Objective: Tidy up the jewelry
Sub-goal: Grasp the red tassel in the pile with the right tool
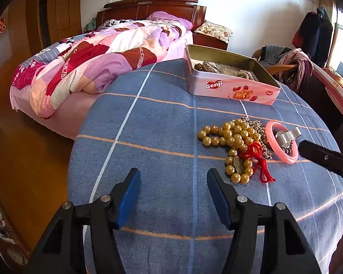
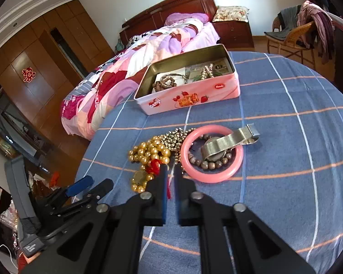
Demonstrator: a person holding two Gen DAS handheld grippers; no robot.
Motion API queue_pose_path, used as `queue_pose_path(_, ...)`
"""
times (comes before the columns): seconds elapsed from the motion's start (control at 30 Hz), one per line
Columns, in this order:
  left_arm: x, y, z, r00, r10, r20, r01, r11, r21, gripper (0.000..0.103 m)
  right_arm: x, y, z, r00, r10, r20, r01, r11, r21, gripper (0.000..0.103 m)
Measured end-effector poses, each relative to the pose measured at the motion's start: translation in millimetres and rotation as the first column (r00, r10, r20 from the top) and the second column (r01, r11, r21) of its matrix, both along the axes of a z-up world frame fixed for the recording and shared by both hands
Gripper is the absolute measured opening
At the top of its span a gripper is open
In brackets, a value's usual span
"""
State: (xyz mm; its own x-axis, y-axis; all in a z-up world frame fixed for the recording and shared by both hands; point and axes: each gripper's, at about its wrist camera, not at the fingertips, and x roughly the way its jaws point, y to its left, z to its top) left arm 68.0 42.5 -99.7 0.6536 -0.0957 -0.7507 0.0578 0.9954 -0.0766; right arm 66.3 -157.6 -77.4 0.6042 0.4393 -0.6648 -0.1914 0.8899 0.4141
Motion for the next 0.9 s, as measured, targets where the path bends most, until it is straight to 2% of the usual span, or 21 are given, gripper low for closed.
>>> queue_pose_path(0.1, -0.8, 0.7, 1.1, 1.000, 0.002, 0.002, -0.002, 1.000, 0.003, 0.061, 9.6, 13.0, -17.1, 0.997, 0.043, -0.058, -0.041, 0.999, 0.023, 0.016)
queue_pose_path(0.23, -1.6, 5.3, 5.2, 1.000, 0.012, 0.018, -0.012, 1.000, 0.018, 0.061, 18.0, 28.4, -33.7, 0.993, 0.065, -0.103, -0.069, 0.997, -0.035, 0.017)
queue_pose_path(0.3, -1.9, 8.8, 7.2, 0.999, 0.021, 0.030, -0.021, 0.999, 0.026, 0.061, 20.0, 31.9, -32.8, 0.994, 0.055, -0.090, -0.060, 0.997, -0.051, 0.025)
queue_pose_path(0.37, -1.3, 12.1, 7.5, 0.999, 0.032, 0.034, -0.033, 0.999, 0.023, 0.061, 19.7, 32.8, -29.5, 0.995, 0.052, -0.080, -0.056, 0.997, -0.058, 0.043)
queue_pose_path(0.4, -0.7, 13.4, 6.7, 0.999, 0.037, 0.030, -0.037, 0.999, 0.019, 0.061, 19.6, 33.1, -28.1, 0.996, 0.046, -0.073, -0.051, 0.996, -0.070, 0.044)
queue_pose_path(0.5, 0.2, 15.5, 3.9, 0.999, 0.043, 0.018, -0.043, 0.999, 0.007, 0.061, 22.5, 37.2, -28.2, 0.997, 0.036, -0.061, -0.044, 0.990, -0.134, 0.040)
queue_pose_path(0.57, -0.5, 14.8, 3.2, 0.999, 0.040, 0.015, -0.040, 0.999, 0.006, 0.061, 24.1, 42.4, -27.7, 0.998, 0.045, -0.052, -0.055, 0.981, -0.188, 0.033)
queue_pose_path(0.6, -0.6, 14.4, 3.6, 0.999, 0.040, 0.015, -0.040, 0.999, 0.006, 0.061, 25.3, 47.6, -27.9, 0.998, 0.053, -0.042, -0.061, 0.972, -0.226, 0.032)
queue_pose_path(0.8, -2.2, 13.0, 5.7, 0.999, 0.035, 0.020, -0.035, 0.999, 0.005, 0.061, 22.4, 59.9, -27.6, 0.994, 0.102, -0.028, -0.106, 0.941, -0.321, 0.030)
queue_pose_path(0.83, -2.4, 13.0, 5.6, 0.999, 0.034, 0.018, -0.034, 0.999, 0.003, 0.061, 22.0, 62.9, -28.0, 0.994, 0.102, -0.028, -0.106, 0.929, -0.354, 0.019)
queue_pose_path(0.87, -2.8, 13.1, 5.7, 0.999, 0.034, 0.017, -0.034, 0.999, 0.001, 0.061, 21.3, 64.4, -28.4, 0.994, 0.102, -0.027, -0.105, 0.920, -0.378, 0.013)
queue_pose_path(0.9, -2.9, 12.8, 5.8, 0.999, 0.035, 0.018, -0.035, 0.999, 0.002, 0.061, 20.2, 65.0, -28.6, 0.993, 0.112, -0.027, -0.113, 0.916, -0.386, 0.013)
